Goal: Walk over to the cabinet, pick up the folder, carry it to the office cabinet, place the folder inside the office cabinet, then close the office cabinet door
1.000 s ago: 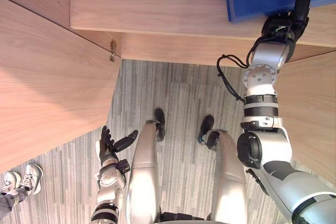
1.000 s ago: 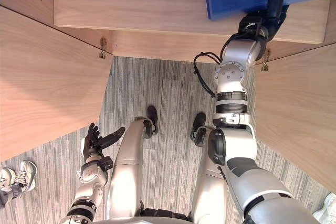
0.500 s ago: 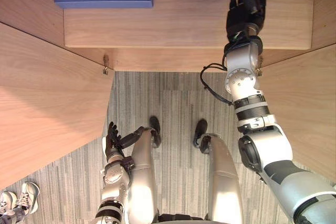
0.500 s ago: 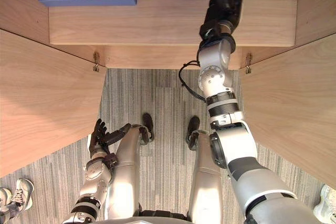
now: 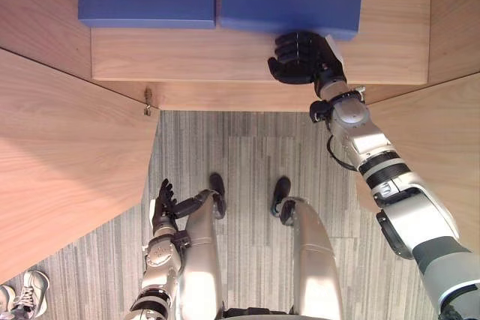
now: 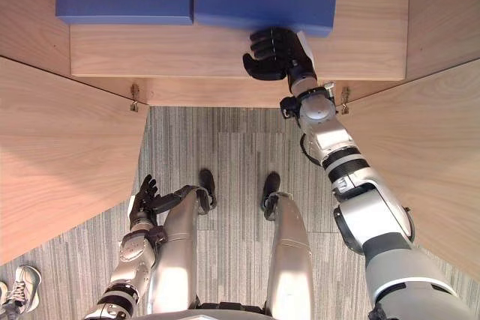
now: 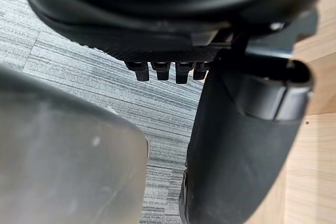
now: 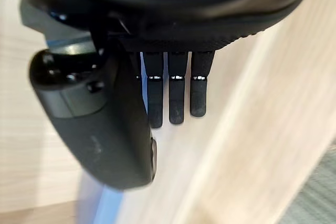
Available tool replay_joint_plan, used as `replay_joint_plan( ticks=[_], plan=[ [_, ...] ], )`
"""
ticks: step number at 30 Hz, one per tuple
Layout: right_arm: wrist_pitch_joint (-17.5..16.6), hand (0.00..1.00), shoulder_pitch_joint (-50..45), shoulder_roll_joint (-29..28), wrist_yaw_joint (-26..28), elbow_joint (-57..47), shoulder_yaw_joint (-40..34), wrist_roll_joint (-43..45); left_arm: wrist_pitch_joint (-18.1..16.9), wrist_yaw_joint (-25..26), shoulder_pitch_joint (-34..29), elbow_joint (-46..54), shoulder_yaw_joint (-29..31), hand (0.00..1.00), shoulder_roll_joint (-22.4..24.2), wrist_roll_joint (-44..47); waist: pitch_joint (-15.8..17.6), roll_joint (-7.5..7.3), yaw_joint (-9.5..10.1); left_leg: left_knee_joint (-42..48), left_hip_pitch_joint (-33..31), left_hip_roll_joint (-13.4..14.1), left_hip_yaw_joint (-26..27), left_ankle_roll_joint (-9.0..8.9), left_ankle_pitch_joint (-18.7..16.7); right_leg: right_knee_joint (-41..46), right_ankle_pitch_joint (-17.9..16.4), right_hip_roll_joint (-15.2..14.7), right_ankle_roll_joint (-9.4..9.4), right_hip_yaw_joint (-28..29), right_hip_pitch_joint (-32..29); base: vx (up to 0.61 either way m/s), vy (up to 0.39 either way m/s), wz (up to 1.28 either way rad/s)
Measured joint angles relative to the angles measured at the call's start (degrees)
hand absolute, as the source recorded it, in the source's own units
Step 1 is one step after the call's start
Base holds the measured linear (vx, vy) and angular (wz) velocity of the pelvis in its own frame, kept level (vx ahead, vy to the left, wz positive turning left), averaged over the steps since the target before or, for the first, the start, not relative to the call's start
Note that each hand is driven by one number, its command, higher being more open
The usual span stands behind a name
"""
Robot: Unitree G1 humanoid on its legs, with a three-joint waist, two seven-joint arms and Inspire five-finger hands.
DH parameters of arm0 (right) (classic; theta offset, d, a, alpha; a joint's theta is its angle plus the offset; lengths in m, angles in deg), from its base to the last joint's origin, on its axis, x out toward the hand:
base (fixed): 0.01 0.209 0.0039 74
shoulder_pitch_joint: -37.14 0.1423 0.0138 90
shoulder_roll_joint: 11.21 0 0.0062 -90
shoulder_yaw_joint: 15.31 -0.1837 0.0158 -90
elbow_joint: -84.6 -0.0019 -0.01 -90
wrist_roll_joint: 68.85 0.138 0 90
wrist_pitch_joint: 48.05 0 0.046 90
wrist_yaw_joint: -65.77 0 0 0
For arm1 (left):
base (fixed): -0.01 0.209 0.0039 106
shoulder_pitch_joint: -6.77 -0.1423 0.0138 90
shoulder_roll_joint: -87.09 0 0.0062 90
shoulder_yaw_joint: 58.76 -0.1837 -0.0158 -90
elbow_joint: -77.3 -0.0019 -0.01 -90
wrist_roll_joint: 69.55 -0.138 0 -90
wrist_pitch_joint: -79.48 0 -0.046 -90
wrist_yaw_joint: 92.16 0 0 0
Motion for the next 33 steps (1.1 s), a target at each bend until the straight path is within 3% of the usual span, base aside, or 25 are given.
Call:
replay_joint_plan(
  ticks=[6,11,16,26,28,30,33],
  plan=[
    [0.2,0.00,0.2,-2.2,-2.1,0.4,-0.4,0.3,0.0,-0.7,0.6,-0.8,-0.4,1.00,-0.2,0.6,-0.1,0.02,0.20,-1.0,0.0,-0.2,0.1,-0.18,0.3,-0.5,0.0,-0.1,0.00,-0.1,-0.2,0.00,-0.042,0.01],
    [0.0,0.00,5.9,-6.9,-8.9,2.9,-2.4,-0.4,-0.5,-0.4,0.7,-0.3,-0.1,1.00,-0.3,1.1,-0.4,0.13,0.26,-1.5,-2.7,-0.3,0.2,-0.39,0.9,-0.3,0.1,-0.2,-0.16,-0.2,-3.3,0.00,-0.048,-0.01],
    [0.8,0.00,12.6,-8.0,-14.4,6.9,-3.0,-5.3,-0.5,1.9,2.0,0.1,0.2,1.00,-0.1,1.2,-0.4,0.13,0.53,-2.7,-5.1,-1.4,-0.5,-0.44,2.4,0.1,0.2,-1.2,-0.37,-1.0,-5.6,-0.01,-0.042,0.14],
    [2.4,0.00,14.2,-7.9,-16.6,6.5,-7.6,-4.7,-0.4,3.6,2.2,4.2,1.4,1.00,1.5,2.2,-0.4,0.20,0.49,-2.3,-7.9,-2.1,-1.8,-0.40,4.0,1.1,0.9,-2.1,-0.84,-2.3,-7.8,-0.05,-0.029,0.08],
    [2.6,0.00,12.1,-7.5,-16.7,3.2,-9.8,-3.4,-0.4,3.6,2.2,4.5,1.4,1.00,1.6,2.2,-0.4,0.21,0.52,-1.8,-8.0,-2.1,-1.8,-0.39,4.0,1.7,0.8,-2.1,-0.93,-2.3,-7.8,-0.02,-0.013,0.01],
    [2.5,0.00,5.9,-6.1,-17.5,-8.9,-13.3,-1.3,-0.2,3.6,2.1,5.4,1.4,1.00,1.8,2.2,-0.4,0.22,0.50,-0.9,-7.9,-1.9,-1.8,-0.29,3.9,2.2,0.8,-2.0,-0.94,-2.2,-7.6,0.00,0.000,0.00],
    [-0.7,0.00,-6.8,-4.8,-17.5,-26.2,-16.8,-1.3,0.8,3.2,1.6,5.8,1.3,1.00,2.1,2.1,-0.3,0.22,0.03,-0.1,-4.6,-1.6,-1.6,0.15,2.9,2.7,0.1,-2.0,-1.05,-2.3,-4.0,0.00,0.000,0.00]
  ],
)
